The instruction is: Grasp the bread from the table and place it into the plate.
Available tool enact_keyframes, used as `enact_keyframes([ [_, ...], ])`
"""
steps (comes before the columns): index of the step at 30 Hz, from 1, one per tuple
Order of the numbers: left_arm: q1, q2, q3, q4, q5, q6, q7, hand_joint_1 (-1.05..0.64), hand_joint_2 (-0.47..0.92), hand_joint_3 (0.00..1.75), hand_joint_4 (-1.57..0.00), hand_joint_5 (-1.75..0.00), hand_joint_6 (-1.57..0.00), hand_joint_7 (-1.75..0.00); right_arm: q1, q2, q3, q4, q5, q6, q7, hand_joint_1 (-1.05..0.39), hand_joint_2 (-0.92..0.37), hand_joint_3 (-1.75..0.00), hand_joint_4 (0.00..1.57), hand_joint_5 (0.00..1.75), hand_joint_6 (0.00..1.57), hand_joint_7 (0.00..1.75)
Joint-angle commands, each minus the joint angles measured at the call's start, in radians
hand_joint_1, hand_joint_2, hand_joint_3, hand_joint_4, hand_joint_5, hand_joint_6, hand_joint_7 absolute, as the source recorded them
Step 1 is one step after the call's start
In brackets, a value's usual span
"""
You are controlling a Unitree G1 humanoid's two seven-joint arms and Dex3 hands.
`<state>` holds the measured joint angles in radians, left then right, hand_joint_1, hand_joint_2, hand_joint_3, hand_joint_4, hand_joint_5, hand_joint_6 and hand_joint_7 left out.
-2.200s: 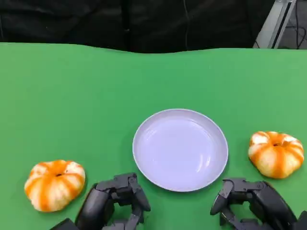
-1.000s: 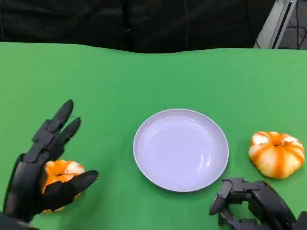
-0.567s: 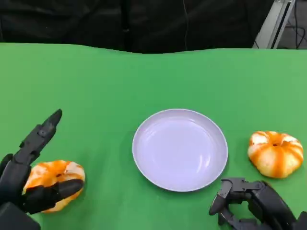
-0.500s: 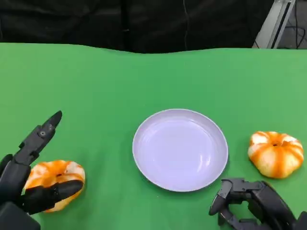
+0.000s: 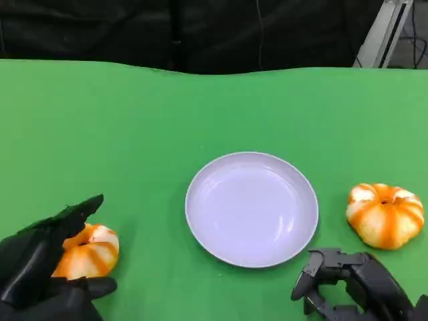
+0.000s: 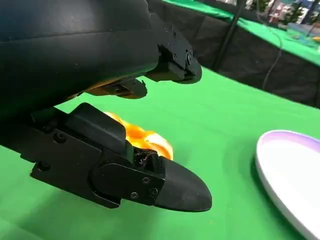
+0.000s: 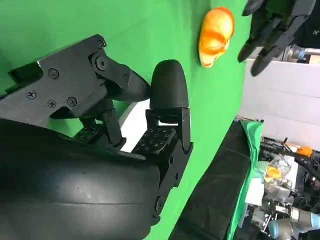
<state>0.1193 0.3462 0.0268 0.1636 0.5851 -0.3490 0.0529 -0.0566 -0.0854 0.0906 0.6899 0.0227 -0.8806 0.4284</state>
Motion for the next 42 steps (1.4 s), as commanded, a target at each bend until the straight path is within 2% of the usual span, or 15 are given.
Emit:
enact_keyframes([
  [1, -0.029, 0.036, -0.028, 0.055, 0.027, 0.030, 0.038, -1.04, 0.92, 0.27, -0.39, -0.01, -0.35, -0.02, 0.010, -0.013, -0.005, -0.011, 0.006, 0.007, -0.007, -0.12, -0.61, -0.97, 0.82, 1.48, 0.84, 1.19],
  [9, -0.056, 0.065, -0.073, 0.099, 0.041, 0.072, 0.061, -1.04, 0.92, 0.31, -0.39, 0.00, -0.36, -0.01, 0.010, -0.014, -0.004, -0.010, 0.003, 0.001, -0.009, -0.12, -0.60, -0.98, 0.82, 1.48, 0.84, 1.20],
  [19, -0.143, 0.123, -0.171, 0.153, 0.089, 0.264, -0.074, -1.04, 0.92, 0.29, -0.51, -0.03, -0.41, -0.02, 0.012, -0.009, -0.005, -0.010, 0.013, -0.006, -0.005, -0.12, -0.61, -0.97, 0.81, 1.48, 0.83, 1.20],
  [29, -0.194, 0.168, -0.236, 0.162, 0.076, 0.339, -0.180, -1.05, 0.92, 0.34, -0.61, -0.04, -0.54, -0.04, 0.014, -0.008, -0.002, -0.020, 0.007, 0.003, -0.012, -0.12, -0.62, -0.96, 0.81, 1.50, 0.83, 1.21],
  [31, -0.195, 0.168, -0.237, 0.157, 0.067, 0.346, -0.188, -0.97, 0.92, 0.29, -0.65, -0.05, -0.57, -0.04, 0.013, -0.008, -0.002, -0.020, 0.008, 0.005, -0.010, -0.13, -0.61, -0.95, 0.81, 1.50, 0.83, 1.20],
  [33, -0.193, 0.165, -0.235, 0.151, 0.054, 0.353, -0.196, -0.64, 0.90, 0.10, -0.71, -0.03, -0.60, -0.02, 0.013, -0.008, -0.002, -0.021, 0.007, 0.008, -0.011, -0.12, -0.62, -0.95, 0.81, 1.49, 0.83, 1.20],
  [35, -0.193, 0.166, -0.236, 0.148, 0.047, 0.356, -0.197, -0.56, 0.90, 0.05, -0.73, -0.02, -0.61, -0.01, 0.014, -0.009, -0.002, -0.022, 0.007, 0.009, -0.011, -0.12, -0.62, -0.95, 0.81, 1.49, 0.84, 1.20],
  [39, -0.193, 0.170, -0.241, 0.146, 0.041, 0.361, -0.196, -0.53, 0.91, 0.02, -0.74, -0.01, -0.62, -0.01, 0.014, -0.009, -0.002, -0.022, 0.007, 0.009, -0.011, -0.12, -0.62, -0.95, 0.81, 1.49, 0.84, 1.19],
  [42, -0.185, 0.166, -0.225, 0.160, -0.003, 0.325, -0.187, -0.28, 0.85, 0.01, -0.84, -0.06, -0.74, -0.05, 0.012, -0.005, -0.002, -0.014, 0.006, 0.004, -0.015, -0.12, -0.62, -0.95, 0.81, 1.49, 0.84, 1.19],
])
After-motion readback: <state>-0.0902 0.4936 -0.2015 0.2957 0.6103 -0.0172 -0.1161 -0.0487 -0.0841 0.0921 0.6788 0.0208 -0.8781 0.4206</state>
